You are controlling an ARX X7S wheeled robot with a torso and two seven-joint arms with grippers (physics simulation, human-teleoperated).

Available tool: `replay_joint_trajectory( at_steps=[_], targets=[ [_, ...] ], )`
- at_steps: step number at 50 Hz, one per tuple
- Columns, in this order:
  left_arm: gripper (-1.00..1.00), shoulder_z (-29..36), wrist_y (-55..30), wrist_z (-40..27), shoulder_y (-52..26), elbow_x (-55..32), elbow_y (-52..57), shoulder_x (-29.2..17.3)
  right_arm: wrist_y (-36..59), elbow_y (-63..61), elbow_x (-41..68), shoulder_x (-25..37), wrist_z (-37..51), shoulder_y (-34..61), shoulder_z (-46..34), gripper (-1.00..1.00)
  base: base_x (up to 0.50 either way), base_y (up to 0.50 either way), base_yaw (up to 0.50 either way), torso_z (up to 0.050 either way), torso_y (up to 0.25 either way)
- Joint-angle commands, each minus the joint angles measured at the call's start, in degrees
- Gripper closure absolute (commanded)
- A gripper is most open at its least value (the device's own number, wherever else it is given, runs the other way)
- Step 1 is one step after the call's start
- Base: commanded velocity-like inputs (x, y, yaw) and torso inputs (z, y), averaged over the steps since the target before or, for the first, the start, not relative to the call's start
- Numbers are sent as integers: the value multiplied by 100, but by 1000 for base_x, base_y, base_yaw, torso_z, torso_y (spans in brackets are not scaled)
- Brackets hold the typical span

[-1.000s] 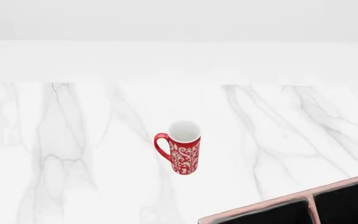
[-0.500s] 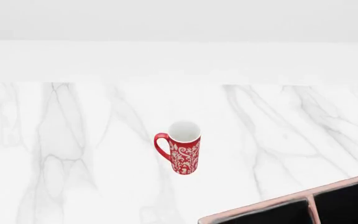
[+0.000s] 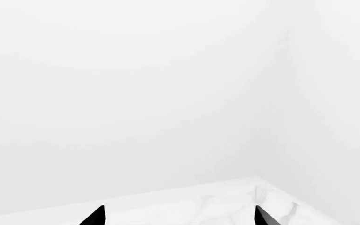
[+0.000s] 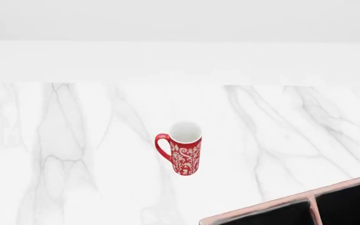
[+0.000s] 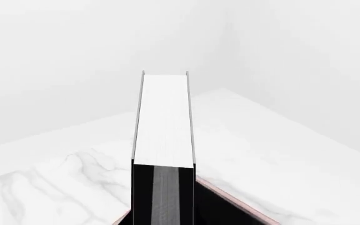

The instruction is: Pick up the book and place it in the right compartment of the caddy.

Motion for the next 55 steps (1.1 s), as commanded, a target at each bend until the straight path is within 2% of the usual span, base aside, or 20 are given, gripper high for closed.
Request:
replay_joint_trajectory(
  at_steps=[1,10,24,40,55],
  targets=[
    [-100,13,34,1,14,4,-22,6,399,173,288,-153,19,302,247,100,0,0,0,0,0],
    [-100,41,47,-9,15,9,-25,4,481,260,606,-114,395,302,335,100,0,0,0,0,1],
    [-100,89,110,-6,33,32,-87,26,-129,7,224,158,693,23,67,100,0,0,0,0,1],
    [-100,139,47,-56,8,8,-13,5,-316,144,294,164,495,-221,-114,100,0,0,0,1,1],
    [-100,93,129,-26,68,5,-60,37,-987,394,-167,100,411,-719,-424,100,0,0,0,0,1]
  ],
)
